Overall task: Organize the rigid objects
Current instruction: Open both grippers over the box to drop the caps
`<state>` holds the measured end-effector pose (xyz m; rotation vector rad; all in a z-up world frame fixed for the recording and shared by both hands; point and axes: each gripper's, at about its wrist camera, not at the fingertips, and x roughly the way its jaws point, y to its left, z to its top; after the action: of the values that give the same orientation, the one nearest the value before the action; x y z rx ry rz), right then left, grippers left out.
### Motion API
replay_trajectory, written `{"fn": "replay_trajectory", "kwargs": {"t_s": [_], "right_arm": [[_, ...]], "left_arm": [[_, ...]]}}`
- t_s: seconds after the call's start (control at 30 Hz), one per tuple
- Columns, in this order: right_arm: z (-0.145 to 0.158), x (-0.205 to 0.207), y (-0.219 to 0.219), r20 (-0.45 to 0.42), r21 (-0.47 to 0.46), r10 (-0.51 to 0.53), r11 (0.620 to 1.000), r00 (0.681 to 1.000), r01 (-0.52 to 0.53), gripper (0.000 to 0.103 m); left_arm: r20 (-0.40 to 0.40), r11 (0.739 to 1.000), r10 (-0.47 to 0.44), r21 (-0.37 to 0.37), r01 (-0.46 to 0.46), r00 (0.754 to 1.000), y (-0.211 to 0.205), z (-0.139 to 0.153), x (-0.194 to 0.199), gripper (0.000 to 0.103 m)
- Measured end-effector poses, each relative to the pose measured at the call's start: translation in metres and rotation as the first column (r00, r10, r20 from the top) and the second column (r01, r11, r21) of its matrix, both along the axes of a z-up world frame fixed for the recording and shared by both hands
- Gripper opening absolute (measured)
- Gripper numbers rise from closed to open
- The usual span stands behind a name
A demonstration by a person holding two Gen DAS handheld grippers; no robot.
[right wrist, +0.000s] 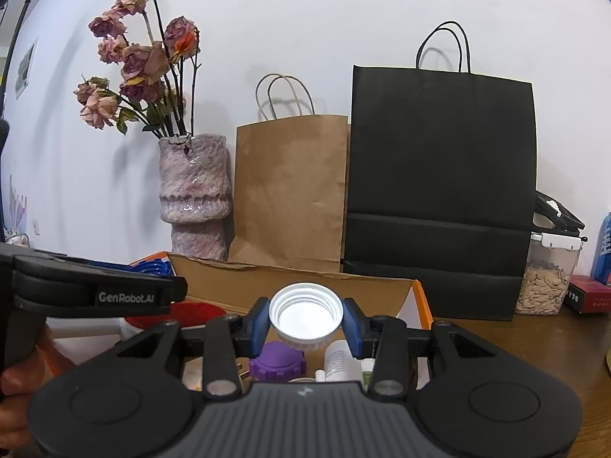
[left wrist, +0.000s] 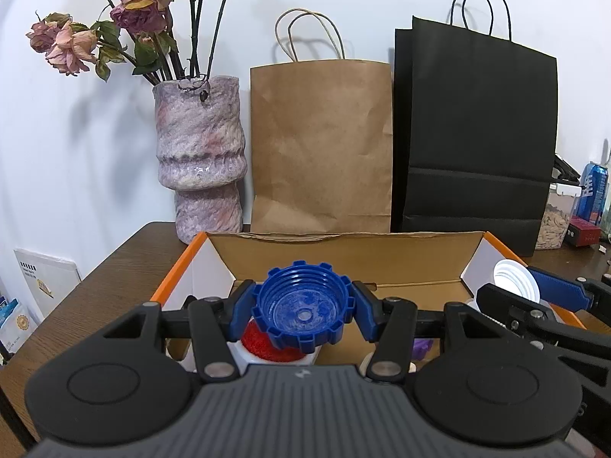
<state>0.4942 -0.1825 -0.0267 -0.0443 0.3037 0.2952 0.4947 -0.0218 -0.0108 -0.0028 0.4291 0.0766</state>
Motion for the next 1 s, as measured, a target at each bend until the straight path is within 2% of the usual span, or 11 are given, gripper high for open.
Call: {"fn": "replay_trajectory", "kwargs": {"t_s": [0.2, 0.27, 0.33, 0.37, 0.4, 0.47, 0.57, 1.0], "right_arm": [[-0.0006, 0.0015, -0.0017, -0.023, -0.002, -0.005, 1.0, 1.0, 0.005, 0.04], [-0.0018, 0.0035, -0.0029, -0.045, -0.002, -0.009, 1.0, 0.999, 0.009, 0.04], [-0.003, 0.0046, -0.0034, -0.059, -0.006, -0.018, 1.0, 0.998, 0.018, 0.049], [-0.0036, 0.0049, -0.0037, -0.063, -0.007, -0.021, 1.0, 0.998, 0.02, 0.064], [-0.004, 0.0044, -0.0041, -0.06, -0.005, -0.022, 1.0, 0.998, 0.022, 0.081], [-0.004, 0.0024, -0.0039, -0.047, -0.007, -0.028, 1.0, 0.998, 0.027, 0.093], [-0.0041, 0.001, -0.0026, -0.04, -0.015, -0.029, 0.999, 0.999, 0.028, 0.097], [-0.0045, 0.0017, -0.0028, -0.036, -0.022, -0.042, 0.999, 0.998, 0.041, 0.099]], "left_arm": [[-0.004, 1.0, 0.01, -0.001, -0.01, 1.0, 0.0012, -0.0002, -0.0018, 0.058], [0.006, 1.0, 0.017, 0.001, -0.017, 1.0, 0.0014, 0.0002, -0.0027, 0.076], [0.025, 0.999, 0.033, 0.015, -0.034, 0.999, 0.0005, 0.0013, -0.0048, 0.09], [0.033, 0.999, 0.039, 0.021, -0.04, 0.999, 0.0002, 0.0017, -0.0058, 0.099], [0.04, 0.999, 0.041, 0.025, -0.042, 0.998, 0.0003, 0.0022, -0.0066, 0.103], [0.051, 0.999, 0.044, 0.028, -0.046, 0.998, 0.0006, 0.0025, -0.0075, 0.103], [0.043, 0.998, 0.058, 0.027, -0.059, 0.997, 0.0017, 0.002, -0.0054, 0.103], [0.037, 0.997, 0.067, 0.022, -0.067, 0.997, 0.0043, 0.0011, -0.0055, 0.103]]}}
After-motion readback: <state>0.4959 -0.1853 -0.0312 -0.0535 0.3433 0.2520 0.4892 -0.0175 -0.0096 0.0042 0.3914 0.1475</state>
